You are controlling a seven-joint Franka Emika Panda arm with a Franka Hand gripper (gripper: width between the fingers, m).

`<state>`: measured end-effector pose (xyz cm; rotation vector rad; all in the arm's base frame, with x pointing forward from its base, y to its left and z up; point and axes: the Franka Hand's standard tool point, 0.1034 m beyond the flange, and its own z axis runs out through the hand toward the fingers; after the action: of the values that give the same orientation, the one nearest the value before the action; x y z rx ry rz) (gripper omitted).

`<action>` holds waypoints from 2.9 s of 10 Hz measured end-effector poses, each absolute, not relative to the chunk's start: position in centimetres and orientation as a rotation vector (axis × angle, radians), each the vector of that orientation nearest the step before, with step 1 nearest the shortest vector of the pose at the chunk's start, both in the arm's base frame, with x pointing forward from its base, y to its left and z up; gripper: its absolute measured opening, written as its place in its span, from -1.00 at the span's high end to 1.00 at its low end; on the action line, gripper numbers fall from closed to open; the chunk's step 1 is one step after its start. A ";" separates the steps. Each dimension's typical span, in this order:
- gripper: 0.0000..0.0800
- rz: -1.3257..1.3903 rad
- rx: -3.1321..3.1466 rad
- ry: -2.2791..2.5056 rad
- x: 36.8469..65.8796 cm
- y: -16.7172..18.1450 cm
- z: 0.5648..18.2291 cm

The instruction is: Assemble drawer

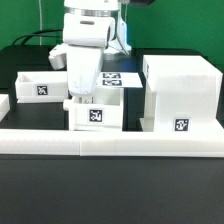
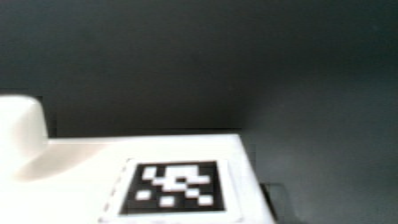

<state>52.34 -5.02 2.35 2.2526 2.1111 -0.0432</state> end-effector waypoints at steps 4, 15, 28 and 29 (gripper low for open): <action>0.89 -0.042 2.274 2.107 53.1 -3.5 2.0; 0.89 -0.046 2.260 2.124 54.4 -1.6 1.6; 0.89 -0.063 2.266 2.120 54.2 0.3 0.9; 0.89 -0.058 2.276 2.101 54.2 0.3 0.9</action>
Offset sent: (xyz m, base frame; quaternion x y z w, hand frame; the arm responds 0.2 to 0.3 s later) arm 0.0217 0.0241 -0.0027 0.0130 0.0136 -0.0067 0.9998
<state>54.25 0.29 0.93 2.2755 2.1005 -0.0580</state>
